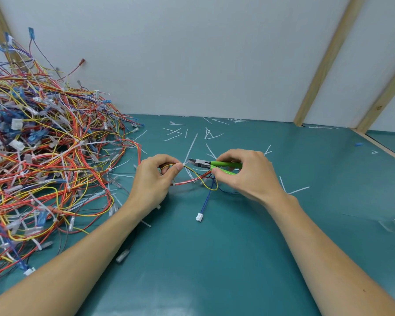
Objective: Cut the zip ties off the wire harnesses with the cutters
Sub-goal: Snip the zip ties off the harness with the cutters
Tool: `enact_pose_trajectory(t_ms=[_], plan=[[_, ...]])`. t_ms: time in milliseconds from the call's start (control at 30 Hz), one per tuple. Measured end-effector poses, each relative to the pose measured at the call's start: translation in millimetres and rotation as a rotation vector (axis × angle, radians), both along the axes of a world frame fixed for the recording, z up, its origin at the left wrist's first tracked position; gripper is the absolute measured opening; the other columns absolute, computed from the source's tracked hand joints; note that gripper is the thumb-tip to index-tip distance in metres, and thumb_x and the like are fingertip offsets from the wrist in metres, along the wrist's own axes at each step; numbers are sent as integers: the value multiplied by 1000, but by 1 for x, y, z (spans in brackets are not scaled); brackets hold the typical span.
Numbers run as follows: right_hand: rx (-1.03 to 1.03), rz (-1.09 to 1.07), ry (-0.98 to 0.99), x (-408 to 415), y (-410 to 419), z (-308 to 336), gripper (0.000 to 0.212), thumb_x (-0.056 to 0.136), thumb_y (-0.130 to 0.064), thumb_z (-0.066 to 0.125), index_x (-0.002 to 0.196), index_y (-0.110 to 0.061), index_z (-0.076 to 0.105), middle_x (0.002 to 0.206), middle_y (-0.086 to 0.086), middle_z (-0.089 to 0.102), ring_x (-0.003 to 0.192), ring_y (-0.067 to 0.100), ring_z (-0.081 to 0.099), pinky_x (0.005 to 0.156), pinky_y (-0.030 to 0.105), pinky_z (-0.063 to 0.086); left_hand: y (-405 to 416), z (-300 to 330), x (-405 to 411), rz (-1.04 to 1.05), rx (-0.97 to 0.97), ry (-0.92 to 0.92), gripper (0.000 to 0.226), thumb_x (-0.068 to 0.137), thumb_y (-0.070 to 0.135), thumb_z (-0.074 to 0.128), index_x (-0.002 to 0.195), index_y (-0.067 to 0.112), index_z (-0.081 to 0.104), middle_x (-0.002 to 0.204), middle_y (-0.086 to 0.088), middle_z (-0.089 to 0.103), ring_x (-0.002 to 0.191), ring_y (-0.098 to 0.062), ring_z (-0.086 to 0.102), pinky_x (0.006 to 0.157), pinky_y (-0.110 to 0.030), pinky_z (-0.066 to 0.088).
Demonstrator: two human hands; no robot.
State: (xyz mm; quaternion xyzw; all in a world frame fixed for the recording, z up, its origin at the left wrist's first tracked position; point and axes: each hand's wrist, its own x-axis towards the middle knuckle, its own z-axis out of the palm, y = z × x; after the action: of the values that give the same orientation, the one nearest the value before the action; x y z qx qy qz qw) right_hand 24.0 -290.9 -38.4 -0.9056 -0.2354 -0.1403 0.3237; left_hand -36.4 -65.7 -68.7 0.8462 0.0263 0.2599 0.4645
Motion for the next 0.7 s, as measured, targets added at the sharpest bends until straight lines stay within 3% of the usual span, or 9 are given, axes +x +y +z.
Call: enact_pose_trajectory(t_ms=[100, 300, 700], plan=[[0, 14, 12, 0, 0, 0, 30, 73, -62, 67, 88, -37, 75, 84, -21, 73, 87, 6, 67, 80, 36, 55, -1, 0, -1, -5, 18, -12, 11, 93, 24, 71, 85, 17, 73, 55, 7, 39, 55, -5, 46, 61, -14, 37], [18, 22, 21, -1, 4, -1, 32, 72, -63, 65, 87, -37, 76, 83, -19, 73, 86, 6, 67, 78, 37, 56, -2, 0, -2, -7, 34, -15, 10, 92, 27, 72, 85, 22, 72, 57, 10, 44, 70, -16, 48, 75, -35, 43], [27, 73, 75, 0, 6, -1, 28, 72, -61, 66, 74, -34, 76, 71, -15, 69, 72, 10, 63, 67, 35, 54, -4, -1, -2, -14, -29, -41, 11, 93, 29, 71, 83, 24, 70, 63, -4, 55, 69, -18, 46, 67, -35, 38]])
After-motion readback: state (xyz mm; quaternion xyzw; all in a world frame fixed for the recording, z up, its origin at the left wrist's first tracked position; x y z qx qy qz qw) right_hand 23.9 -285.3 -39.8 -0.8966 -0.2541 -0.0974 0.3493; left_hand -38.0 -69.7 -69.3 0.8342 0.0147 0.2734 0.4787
